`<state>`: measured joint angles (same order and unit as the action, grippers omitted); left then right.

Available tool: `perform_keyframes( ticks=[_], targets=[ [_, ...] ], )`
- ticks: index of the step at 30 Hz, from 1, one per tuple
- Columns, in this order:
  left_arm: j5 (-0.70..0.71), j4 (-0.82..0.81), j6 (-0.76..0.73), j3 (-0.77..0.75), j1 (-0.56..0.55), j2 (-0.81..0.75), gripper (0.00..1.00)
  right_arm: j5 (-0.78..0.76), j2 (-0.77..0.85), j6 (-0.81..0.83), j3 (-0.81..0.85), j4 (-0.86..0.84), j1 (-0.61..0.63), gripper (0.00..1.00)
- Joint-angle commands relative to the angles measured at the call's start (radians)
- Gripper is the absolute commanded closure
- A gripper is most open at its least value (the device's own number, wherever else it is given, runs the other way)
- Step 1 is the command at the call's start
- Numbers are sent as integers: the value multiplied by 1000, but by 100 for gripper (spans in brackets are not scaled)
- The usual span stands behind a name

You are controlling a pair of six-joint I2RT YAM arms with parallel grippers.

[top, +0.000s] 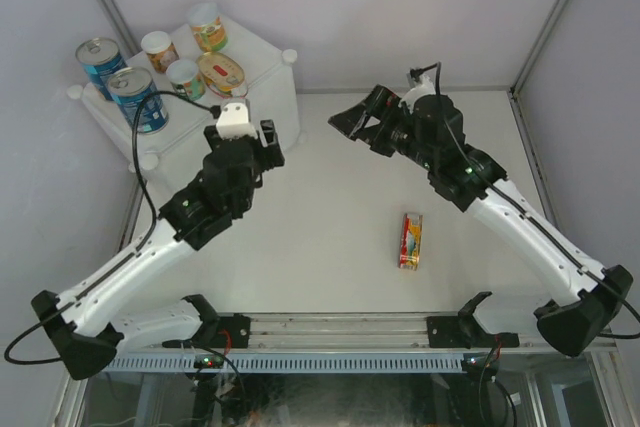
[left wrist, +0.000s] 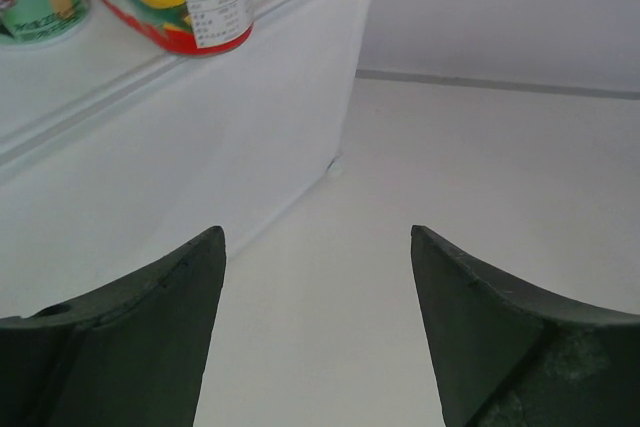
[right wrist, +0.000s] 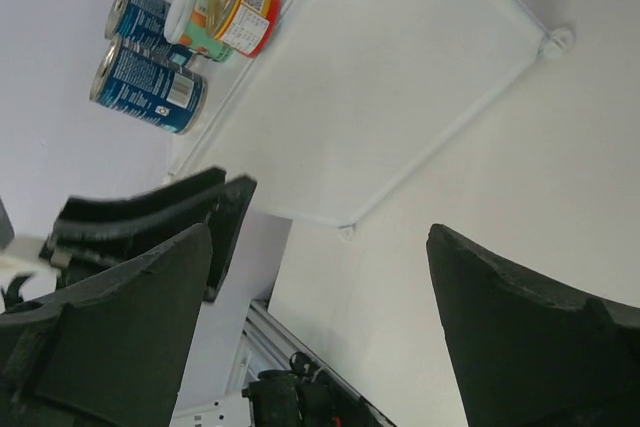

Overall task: Place and organize the canned foods onto the counter
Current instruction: Place the canned food on the counter.

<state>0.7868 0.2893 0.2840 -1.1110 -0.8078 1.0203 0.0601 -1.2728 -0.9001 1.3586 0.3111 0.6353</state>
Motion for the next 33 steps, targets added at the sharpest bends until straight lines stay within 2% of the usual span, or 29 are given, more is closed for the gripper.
perform_keyframes(
  ticks=[1,5,13,24,33],
  targets=[
    [-111,-54,-23,-154,69,99,22,-40,83,62,-28,38,-16,13],
    [-118,-6,0,-250,111,200,25,-46,127,70,-49,66,-29,13],
    [-117,128,65,-426,203,333,40,-67,155,67,-53,100,-25,14],
    [-281,182,137,-527,354,429,43,-112,164,67,-53,113,7,14],
    [-334,203,141,-570,404,465,43,-105,152,65,-53,99,4,13]
  ],
)
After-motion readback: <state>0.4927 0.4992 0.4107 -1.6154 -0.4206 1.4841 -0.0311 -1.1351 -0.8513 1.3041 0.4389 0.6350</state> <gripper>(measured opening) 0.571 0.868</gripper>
